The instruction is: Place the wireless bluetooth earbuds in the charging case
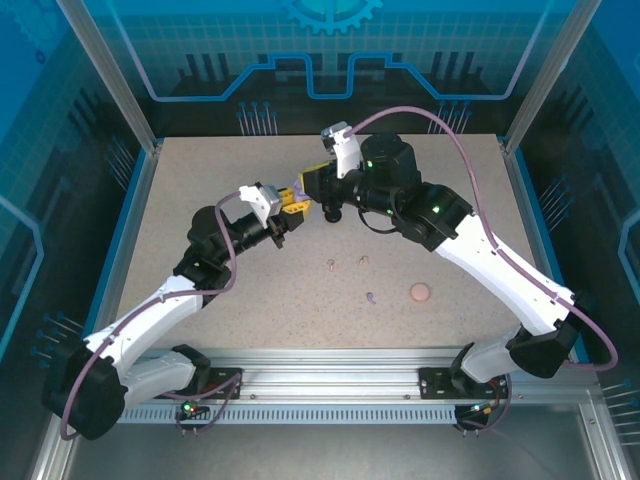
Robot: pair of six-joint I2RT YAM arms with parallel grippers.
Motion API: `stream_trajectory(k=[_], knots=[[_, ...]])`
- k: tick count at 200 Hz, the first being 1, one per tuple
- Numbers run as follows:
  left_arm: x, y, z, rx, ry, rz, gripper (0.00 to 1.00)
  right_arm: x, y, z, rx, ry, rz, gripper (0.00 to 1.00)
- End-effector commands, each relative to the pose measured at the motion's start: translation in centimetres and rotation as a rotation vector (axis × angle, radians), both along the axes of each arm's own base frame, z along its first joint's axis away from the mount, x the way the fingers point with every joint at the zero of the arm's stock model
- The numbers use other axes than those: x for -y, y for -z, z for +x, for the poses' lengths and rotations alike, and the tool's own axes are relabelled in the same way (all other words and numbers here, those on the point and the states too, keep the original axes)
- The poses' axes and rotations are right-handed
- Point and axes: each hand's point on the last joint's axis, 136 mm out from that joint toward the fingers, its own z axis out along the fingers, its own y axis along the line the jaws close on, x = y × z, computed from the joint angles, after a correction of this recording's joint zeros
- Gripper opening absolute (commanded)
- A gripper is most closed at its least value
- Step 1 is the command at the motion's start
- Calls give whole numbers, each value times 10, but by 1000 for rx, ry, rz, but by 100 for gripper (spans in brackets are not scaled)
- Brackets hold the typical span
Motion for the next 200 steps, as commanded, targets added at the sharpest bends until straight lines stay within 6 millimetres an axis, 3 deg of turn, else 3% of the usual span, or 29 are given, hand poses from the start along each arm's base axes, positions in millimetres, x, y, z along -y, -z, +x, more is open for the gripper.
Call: stream_trajectory(k=[1,200], knots=[[1,-30,-13,87,32,-27,0,0,-10,8,42,23,25,17],[0,-39,-14,101,27,-40,0,-6,35,7,-30,1,-35,16]])
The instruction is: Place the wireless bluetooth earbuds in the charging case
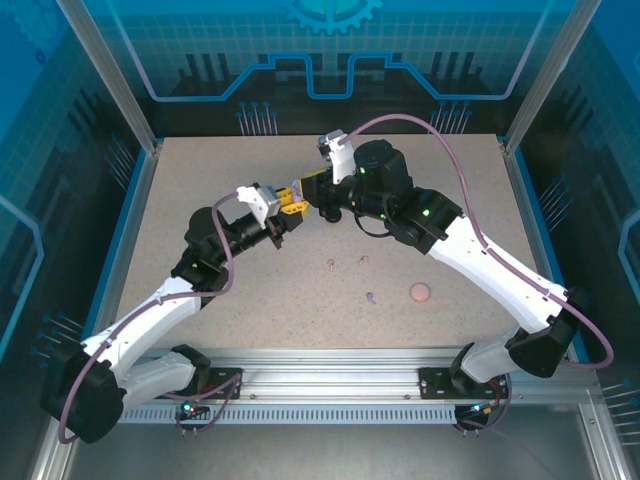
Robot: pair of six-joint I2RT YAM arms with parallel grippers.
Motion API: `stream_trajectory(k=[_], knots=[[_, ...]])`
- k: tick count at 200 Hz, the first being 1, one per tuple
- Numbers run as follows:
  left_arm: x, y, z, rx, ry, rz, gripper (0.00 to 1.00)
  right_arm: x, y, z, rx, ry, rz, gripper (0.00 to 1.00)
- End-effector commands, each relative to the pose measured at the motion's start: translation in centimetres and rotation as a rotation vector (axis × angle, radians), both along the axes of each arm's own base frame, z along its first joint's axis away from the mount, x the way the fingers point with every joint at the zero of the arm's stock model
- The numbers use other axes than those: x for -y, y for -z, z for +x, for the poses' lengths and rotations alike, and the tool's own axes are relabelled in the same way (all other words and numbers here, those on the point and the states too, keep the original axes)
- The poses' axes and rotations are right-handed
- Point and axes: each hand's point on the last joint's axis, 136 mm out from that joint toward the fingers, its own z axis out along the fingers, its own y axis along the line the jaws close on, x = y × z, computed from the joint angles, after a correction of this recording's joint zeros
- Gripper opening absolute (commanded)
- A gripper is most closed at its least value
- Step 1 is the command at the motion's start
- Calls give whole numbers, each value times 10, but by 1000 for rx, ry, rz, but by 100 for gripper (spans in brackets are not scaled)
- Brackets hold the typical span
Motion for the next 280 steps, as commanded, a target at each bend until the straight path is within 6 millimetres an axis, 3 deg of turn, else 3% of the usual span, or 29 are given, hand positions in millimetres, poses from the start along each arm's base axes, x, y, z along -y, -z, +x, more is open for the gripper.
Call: stream_trajectory(k=[1,91,184,203,233,256,280], knots=[[1,-33,-10,88,21,-34,0,-2,10,1,-15,-13,-11,16],[1,-32,-7,84,12,-29,0,0,16,-14,-14,-40,-26,15],[0,-30,-6,76,8,-31,0,-21,26,-21,-9,-113,-89,20],[0,-28,-6,73,7,-29,0,-20,17,-20,1,-106,-83,28],[1,-25,-5,64,6,-31,0,-11,-17,-15,30,-65,-34,59],[0,-24,-4,65,0,-35,0,4,-50,-10,53,-24,26,69],[-1,-22,-4,61,-6,-37,0,29,-73,-6,46,37,85,71]])
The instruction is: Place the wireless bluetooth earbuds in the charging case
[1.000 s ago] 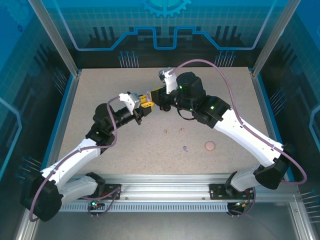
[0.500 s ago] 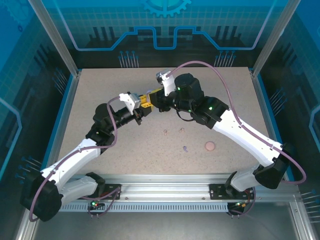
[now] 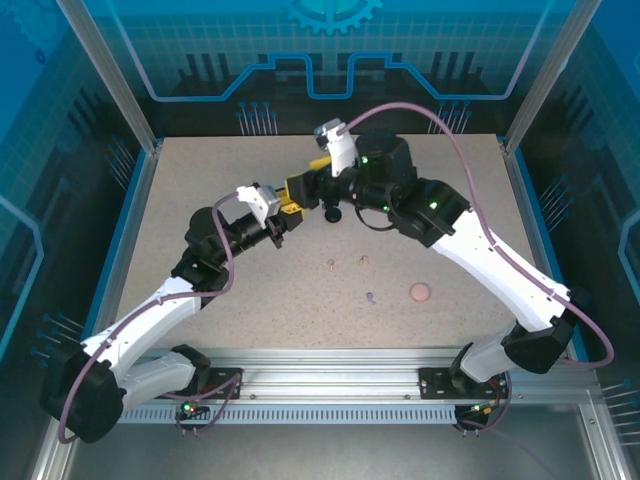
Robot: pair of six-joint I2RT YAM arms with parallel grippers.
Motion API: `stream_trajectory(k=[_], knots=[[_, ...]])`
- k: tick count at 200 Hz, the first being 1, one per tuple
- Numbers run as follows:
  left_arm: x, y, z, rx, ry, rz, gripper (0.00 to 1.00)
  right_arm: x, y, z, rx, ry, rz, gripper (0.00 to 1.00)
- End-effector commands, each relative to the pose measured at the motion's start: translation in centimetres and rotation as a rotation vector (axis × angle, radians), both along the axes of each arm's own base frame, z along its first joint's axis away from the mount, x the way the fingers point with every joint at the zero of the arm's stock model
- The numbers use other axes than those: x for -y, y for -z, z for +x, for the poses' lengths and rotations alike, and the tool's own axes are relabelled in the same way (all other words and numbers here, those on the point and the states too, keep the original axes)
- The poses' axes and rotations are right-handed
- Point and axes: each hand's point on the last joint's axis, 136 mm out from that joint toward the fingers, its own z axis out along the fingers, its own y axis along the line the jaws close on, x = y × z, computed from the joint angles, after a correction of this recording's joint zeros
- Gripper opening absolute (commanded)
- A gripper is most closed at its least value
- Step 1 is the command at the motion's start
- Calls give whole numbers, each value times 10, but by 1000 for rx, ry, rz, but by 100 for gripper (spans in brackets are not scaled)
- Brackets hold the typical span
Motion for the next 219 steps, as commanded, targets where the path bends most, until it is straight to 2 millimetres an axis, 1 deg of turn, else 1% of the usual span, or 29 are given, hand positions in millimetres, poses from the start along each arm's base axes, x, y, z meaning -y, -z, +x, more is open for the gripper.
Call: stream_trajectory(k=[1,14,22,30,43,56,71,92,105,124,136,151,175,197,219], knots=[[0,-22,-6,65,6,-34,0,30,-33,1,4,69,74,72],[-1,-22,-6,64,3,-37,0,47,-35,5,-24,117,92,73],[-2,-21,-6,64,-2,-38,0,58,-30,8,-56,155,95,73],[-2,-22,-6,65,-6,-41,0,69,-21,12,-90,188,94,74],[-4,-22,-7,68,-10,-45,0,89,3,15,-163,257,63,74],[-5,-25,-8,70,-13,-52,0,104,40,18,-247,310,16,74],[-7,-29,-10,75,-15,-64,0,116,90,17,-360,349,-61,74],[-8,-34,-13,80,-12,-81,0,126,164,7,-504,382,-188,73],[-10,-37,-16,81,-8,-93,0,131,205,-1,-583,391,-263,72],[-11,-44,-21,83,-2,-113,0,148,260,-11,-680,448,-389,69],[-13,-46,-23,79,0,-124,0,156,286,-18,-733,473,-455,67],[-14,-47,-25,71,4,-134,0,163,311,-26,-789,502,-515,65],[-14,-45,-28,59,10,-143,0,160,345,-40,-863,501,-563,62],[-13,-44,-30,53,17,-142,0,154,367,-49,-898,490,-623,59],[-13,-43,-32,50,19,-140,0,146,384,-55,-918,476,-676,54]])
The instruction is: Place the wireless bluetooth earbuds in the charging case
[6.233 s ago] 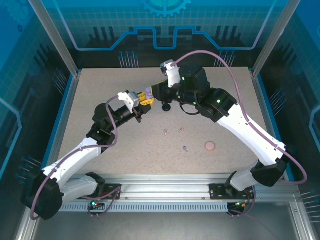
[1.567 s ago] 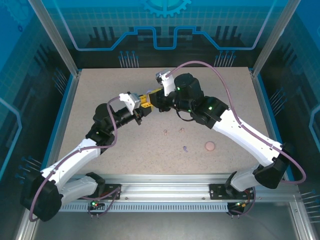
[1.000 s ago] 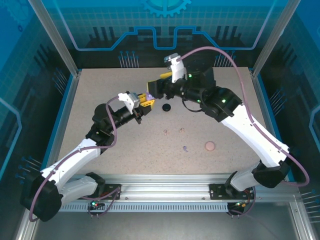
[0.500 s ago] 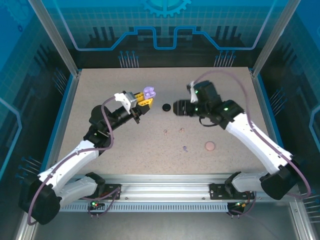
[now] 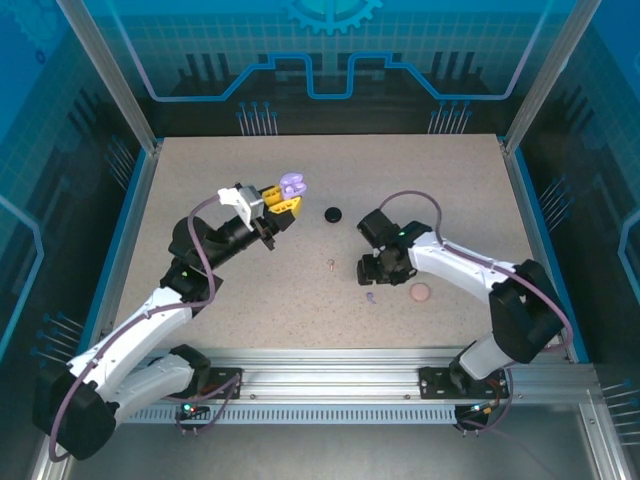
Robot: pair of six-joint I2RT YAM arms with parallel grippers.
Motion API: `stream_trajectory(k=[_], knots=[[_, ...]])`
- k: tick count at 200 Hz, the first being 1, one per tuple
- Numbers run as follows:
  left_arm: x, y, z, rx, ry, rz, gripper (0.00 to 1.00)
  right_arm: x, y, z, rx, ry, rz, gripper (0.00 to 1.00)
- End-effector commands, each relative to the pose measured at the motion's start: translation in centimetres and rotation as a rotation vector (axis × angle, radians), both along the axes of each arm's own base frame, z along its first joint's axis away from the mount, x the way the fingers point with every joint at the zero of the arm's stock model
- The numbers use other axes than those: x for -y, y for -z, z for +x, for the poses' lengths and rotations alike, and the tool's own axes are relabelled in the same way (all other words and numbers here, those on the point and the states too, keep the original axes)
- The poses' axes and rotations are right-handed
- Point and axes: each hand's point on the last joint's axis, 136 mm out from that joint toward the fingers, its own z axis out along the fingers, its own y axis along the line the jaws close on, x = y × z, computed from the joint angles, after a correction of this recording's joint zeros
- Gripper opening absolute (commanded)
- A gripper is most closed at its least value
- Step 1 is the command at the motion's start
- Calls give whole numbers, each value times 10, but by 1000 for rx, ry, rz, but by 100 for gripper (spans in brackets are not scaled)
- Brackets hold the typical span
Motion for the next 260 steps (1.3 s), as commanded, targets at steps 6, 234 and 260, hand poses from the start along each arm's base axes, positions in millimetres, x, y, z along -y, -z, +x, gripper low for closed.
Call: stream_trajectory(k=[6,234,260], knots=[[-1,-6,-9,11,9,-28,0,-6,23,-9,-45,-1,-56,53],[-1,-4,-9,11,8,-25,0,-3,61,-20,-115,10,-132,32],[-1,-4,-9,13,7,-24,0,-3,57,-22,-112,11,-130,32]])
